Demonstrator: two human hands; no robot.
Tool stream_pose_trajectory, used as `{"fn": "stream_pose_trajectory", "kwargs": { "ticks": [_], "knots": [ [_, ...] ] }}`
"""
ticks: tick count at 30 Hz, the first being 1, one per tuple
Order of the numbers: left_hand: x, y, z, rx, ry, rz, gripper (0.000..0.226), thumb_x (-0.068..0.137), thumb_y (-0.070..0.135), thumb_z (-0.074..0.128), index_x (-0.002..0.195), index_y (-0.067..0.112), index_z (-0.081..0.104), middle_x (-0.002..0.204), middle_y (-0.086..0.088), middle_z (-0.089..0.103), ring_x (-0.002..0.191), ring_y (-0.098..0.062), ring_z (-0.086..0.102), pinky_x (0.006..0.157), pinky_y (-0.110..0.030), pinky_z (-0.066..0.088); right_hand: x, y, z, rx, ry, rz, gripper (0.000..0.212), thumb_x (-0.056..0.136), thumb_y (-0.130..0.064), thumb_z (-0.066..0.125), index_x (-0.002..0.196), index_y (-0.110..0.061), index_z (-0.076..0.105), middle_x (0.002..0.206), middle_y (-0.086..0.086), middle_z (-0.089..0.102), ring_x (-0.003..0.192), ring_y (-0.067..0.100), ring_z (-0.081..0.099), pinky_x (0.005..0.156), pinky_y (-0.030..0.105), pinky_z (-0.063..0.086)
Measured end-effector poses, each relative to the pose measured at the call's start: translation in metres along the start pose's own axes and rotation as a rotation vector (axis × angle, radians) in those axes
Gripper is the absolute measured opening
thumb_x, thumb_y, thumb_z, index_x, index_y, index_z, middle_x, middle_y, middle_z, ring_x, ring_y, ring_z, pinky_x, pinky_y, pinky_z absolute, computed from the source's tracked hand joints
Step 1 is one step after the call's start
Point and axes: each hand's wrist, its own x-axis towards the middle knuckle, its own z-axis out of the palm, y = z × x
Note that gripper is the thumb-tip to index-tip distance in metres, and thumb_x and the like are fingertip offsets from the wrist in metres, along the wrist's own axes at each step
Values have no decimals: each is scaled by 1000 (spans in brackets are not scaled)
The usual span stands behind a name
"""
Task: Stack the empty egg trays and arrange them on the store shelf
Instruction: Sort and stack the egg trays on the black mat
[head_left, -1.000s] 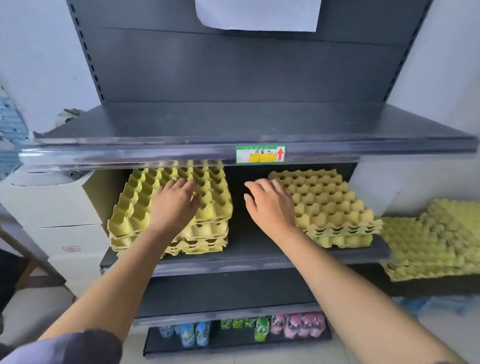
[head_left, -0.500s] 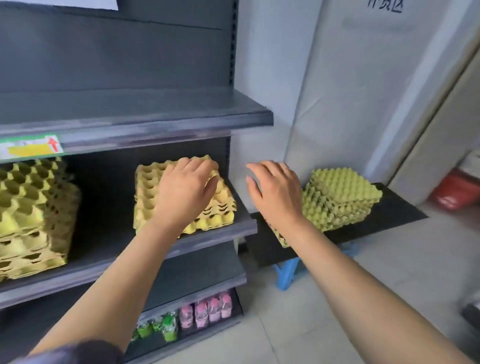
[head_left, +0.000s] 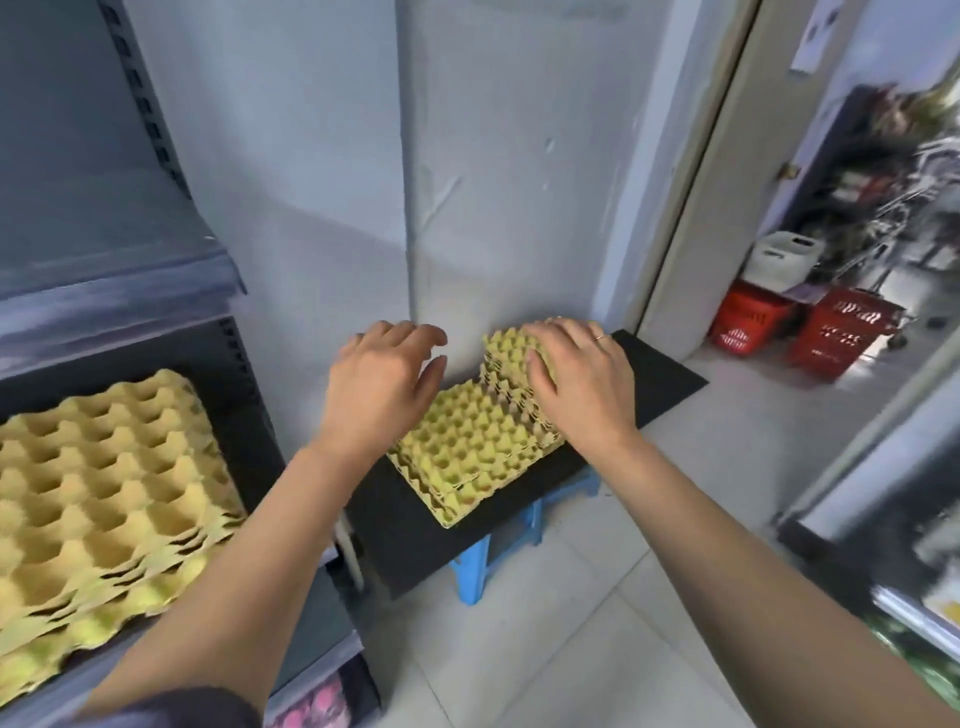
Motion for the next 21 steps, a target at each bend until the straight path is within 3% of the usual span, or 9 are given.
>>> {"fn": "stream_pose_trajectory", "kwargs": {
  "ticks": [12, 17, 21],
  "knots": [
    [140, -4, 154, -81, -74, 47, 40, 86, 34, 37, 96, 11, 67, 79, -3, 68, 74, -31, 64, 66, -38, 48, 57, 159, 91, -60, -118, 72, 31, 88, -26, 46, 103, -12, 70, 88, 4, 69, 77, 27, 61, 62, 35, 52],
    [151, -22, 208, 6, -99, -49, 40, 85, 34, 36, 93, 10, 67, 76, -4, 67, 71, -31, 63, 63, -38, 48, 71, 210, 149, -4, -208, 18, 32, 87, -26, 44, 98, -12, 71, 85, 4, 69, 73, 27, 62, 59, 33, 50],
    [145, -33, 249, 102, -135, -207, 22, 83, 24, 50, 89, 10, 67, 73, -4, 66, 66, -30, 62, 59, -35, 47, 82, 240, 198, 78, -341, -45, 33, 86, -26, 44, 101, -13, 70, 87, 4, 70, 75, 28, 64, 56, 34, 51]
  ]
}}
